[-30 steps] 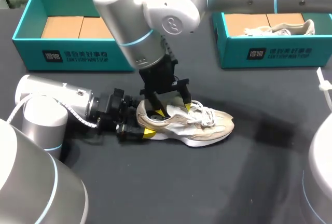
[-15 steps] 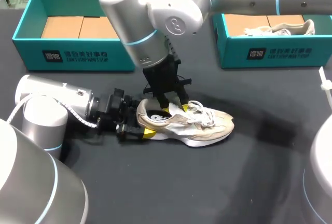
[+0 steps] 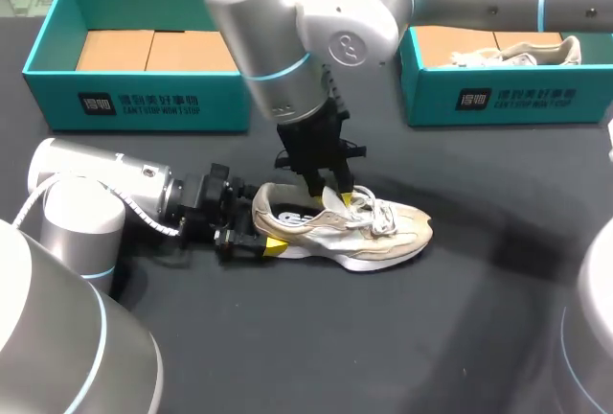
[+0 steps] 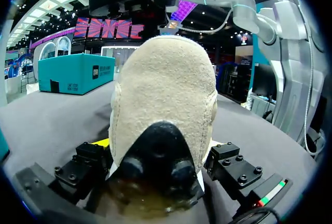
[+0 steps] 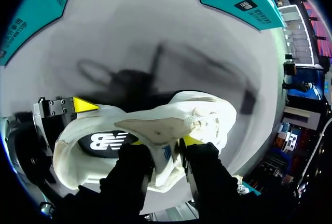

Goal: Take the shoe out of the shoebox, open the shoe tongue, remove and reinsert the insole, then place the shoe into the shoebox

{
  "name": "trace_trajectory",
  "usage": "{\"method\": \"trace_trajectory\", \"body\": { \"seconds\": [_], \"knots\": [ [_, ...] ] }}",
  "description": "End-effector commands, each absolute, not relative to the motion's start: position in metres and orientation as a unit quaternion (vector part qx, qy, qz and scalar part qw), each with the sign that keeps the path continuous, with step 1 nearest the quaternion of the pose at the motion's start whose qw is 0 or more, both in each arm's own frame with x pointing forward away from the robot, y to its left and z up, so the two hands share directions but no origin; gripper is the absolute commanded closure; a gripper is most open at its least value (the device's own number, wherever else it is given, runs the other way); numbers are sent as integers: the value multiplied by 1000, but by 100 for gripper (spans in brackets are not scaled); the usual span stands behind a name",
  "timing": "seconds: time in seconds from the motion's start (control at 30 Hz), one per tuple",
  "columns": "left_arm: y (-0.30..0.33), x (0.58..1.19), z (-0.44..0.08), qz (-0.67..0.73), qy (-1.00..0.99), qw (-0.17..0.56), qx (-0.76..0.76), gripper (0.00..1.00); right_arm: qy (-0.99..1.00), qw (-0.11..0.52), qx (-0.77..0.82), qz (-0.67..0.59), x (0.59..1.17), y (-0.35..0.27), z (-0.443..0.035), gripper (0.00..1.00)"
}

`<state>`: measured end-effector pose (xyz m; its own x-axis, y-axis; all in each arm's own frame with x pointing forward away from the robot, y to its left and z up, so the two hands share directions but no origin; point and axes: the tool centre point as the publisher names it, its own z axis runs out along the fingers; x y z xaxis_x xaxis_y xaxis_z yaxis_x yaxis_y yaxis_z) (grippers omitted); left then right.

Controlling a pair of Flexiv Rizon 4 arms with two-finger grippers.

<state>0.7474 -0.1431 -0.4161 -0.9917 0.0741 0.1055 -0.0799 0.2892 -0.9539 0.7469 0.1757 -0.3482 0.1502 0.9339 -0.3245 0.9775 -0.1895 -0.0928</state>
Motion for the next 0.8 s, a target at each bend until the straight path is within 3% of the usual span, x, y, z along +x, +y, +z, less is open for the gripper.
{"method": "trace_trajectory", "body": {
  "seconds": [0.03,0.23,0.8],
  "knots": [
    [-144,748,-418,595,-801,64,2,100,632,65,760,-137,743,167,-341,78],
    [-144,748,-418,595,-801,64,2,100,623,61,770,-119,741,160,-336,100],
    [-144,748,-418,595,-801,64,2,100,600,-7,800,11,734,96,-317,100]
  ]
}}
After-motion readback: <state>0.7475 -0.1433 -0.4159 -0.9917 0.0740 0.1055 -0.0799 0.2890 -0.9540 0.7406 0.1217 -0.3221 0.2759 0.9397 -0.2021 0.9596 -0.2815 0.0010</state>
